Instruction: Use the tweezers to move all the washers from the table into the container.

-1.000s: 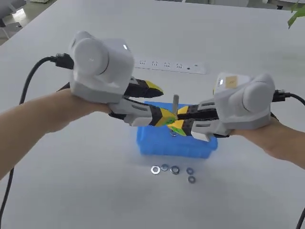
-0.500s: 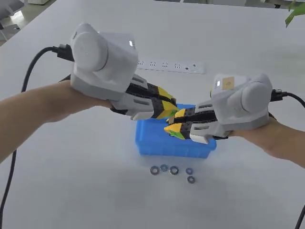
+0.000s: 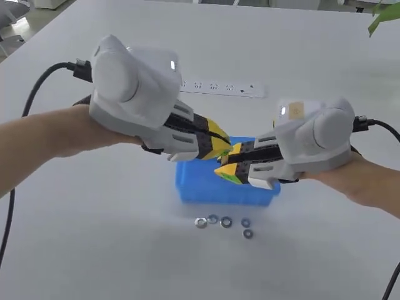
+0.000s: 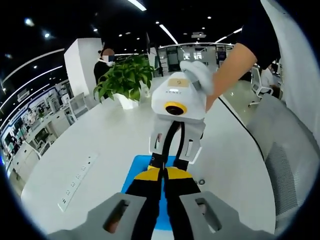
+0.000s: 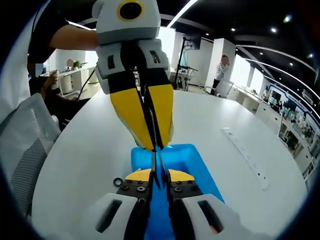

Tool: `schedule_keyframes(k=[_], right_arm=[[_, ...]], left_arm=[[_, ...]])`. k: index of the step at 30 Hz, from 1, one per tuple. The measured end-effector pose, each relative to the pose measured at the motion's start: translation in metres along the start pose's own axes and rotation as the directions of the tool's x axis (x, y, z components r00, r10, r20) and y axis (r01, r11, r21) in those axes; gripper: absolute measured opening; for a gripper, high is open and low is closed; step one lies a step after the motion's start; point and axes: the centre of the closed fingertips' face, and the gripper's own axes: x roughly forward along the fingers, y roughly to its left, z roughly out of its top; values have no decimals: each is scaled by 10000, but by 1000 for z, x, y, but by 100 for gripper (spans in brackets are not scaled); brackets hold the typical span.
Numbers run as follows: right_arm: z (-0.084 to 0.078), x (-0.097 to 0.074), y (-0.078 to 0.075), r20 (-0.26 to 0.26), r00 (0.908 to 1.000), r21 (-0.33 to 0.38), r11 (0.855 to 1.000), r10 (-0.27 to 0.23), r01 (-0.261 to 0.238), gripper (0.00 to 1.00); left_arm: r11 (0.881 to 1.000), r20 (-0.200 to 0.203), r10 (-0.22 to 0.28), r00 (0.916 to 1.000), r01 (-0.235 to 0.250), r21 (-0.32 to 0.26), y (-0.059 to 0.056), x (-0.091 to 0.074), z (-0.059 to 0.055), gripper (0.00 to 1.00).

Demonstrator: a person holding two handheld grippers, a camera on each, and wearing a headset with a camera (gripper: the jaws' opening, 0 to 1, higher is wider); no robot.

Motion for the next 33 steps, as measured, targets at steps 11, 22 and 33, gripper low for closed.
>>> schedule_keyframes(k=[11,22,33], right_arm=[[7,-4,-8,106,9988,386,9982,-474,469,24],[-3,-19,-16,-367,9895,52,9901,-1396,1399,54],[-9,-44,-2,-390,9852,239,9855,-1669,1679,71]], left_arm=[[9990,-168,300,9994,-295,329,7,-8,0,5],[9982,-17,497,9988,-497,330,9,-23,13,5],[9985,-119,341,9993,-335,440,-10,-44,18,5]])
